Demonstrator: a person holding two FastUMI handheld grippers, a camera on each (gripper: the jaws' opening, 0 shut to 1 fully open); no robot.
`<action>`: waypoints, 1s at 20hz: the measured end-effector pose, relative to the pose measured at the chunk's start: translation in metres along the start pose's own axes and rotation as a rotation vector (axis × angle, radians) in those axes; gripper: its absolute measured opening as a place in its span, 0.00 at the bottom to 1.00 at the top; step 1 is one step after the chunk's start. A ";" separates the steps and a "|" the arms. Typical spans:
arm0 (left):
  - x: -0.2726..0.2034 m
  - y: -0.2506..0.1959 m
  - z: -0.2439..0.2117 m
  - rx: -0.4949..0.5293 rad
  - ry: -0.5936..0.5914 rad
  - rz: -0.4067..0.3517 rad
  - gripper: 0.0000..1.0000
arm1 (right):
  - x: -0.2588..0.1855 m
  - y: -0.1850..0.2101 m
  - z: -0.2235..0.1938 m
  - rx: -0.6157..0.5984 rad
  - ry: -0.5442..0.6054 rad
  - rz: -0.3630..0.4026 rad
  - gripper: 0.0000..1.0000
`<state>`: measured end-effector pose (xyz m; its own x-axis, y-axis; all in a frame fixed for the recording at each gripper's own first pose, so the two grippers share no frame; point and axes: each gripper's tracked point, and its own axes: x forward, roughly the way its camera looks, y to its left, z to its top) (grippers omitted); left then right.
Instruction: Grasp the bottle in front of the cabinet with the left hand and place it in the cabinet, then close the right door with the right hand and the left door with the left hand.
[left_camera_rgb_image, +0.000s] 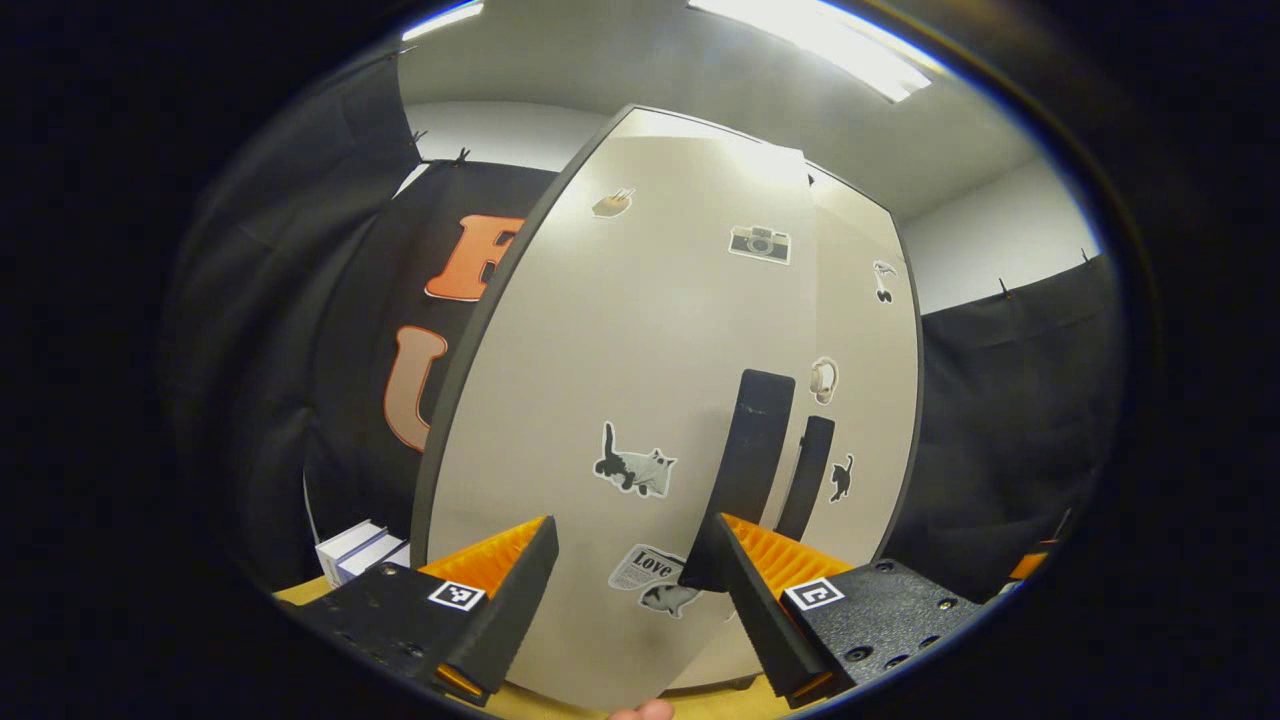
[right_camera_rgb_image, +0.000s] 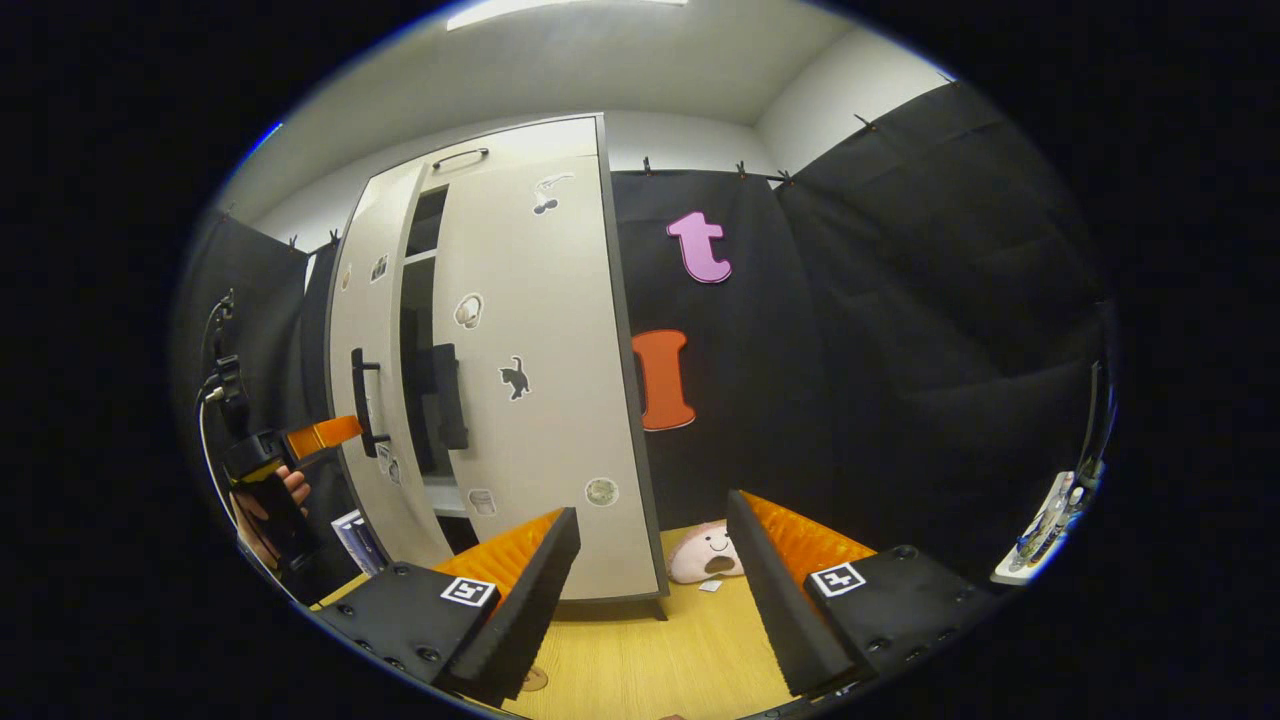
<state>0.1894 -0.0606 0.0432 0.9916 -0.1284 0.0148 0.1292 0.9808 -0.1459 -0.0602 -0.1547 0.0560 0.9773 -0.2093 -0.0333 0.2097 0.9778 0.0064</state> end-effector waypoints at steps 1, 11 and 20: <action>0.005 -0.002 -0.002 0.010 0.000 0.003 0.94 | 0.001 -0.003 0.000 0.001 0.001 -0.006 0.89; 0.034 -0.018 -0.015 0.022 -0.015 0.032 0.94 | 0.005 -0.021 0.007 0.005 -0.007 -0.037 0.98; -0.008 -0.013 -0.007 0.006 -0.025 0.019 0.94 | 0.010 -0.001 0.004 0.009 0.002 0.023 0.89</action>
<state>0.1802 -0.0731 0.0376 0.9937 -0.1058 0.0363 0.1099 0.9839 -0.1409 -0.0508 -0.1575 0.0595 0.9818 -0.1866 -0.0355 0.1873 0.9822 0.0162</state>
